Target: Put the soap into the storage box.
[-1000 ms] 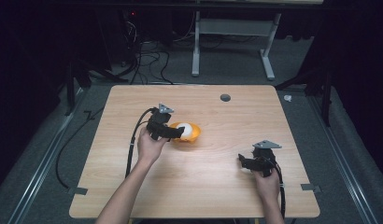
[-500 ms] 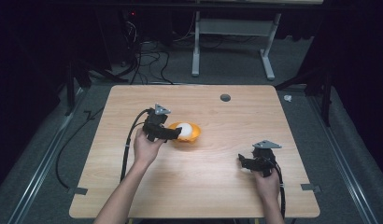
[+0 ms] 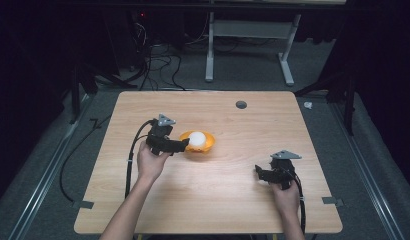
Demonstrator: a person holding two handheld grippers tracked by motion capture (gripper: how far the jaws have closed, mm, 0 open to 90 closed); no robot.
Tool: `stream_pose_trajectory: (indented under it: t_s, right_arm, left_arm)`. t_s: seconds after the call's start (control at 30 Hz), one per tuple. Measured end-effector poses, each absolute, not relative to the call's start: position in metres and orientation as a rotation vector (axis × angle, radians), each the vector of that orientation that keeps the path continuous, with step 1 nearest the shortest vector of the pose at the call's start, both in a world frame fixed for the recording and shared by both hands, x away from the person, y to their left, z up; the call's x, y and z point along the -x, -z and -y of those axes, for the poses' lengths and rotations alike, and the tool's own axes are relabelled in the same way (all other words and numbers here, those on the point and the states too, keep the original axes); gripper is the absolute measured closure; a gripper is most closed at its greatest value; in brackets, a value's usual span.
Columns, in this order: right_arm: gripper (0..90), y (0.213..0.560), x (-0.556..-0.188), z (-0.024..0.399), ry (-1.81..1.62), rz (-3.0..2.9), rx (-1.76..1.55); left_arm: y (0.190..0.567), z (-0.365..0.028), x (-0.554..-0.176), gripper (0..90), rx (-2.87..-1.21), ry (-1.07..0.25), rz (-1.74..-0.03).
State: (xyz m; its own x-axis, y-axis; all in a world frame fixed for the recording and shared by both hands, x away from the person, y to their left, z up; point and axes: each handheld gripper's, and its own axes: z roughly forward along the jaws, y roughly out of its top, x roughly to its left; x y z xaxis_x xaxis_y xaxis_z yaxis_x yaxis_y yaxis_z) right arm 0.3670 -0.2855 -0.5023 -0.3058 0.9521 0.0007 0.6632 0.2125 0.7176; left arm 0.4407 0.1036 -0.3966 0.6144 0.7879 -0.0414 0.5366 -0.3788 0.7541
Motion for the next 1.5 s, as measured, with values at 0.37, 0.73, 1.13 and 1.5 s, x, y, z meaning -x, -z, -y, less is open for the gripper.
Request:
stream_pose_trajectory:
  t_s: [0.37,0.73,1.13,1.5]
  right_arm:
    - [23.3,0.502,-0.367,0.284,-0.854,-2.054,-1.482]
    - [23.3,0.502,-0.367,0.284,-0.854,-2.053,-1.485]
    - [23.3,0.502,-0.367,0.284,-0.852,-2.053,-1.484]
    - [23.3,0.502,-0.367,0.283,-0.853,-2.052,-1.488]
  left_arm:
    - [0.397,-0.123,-0.432,20.2,-2.027,-0.378,-1.06]
    - [0.4,-0.141,-0.422,20.7,-1.992,-0.377,-1.087]
    - [0.403,-0.159,-0.412,20.7,-1.976,-0.398,-1.122]
    - [0.41,-0.173,-0.403,20.6,-1.961,-0.39,-1.153]
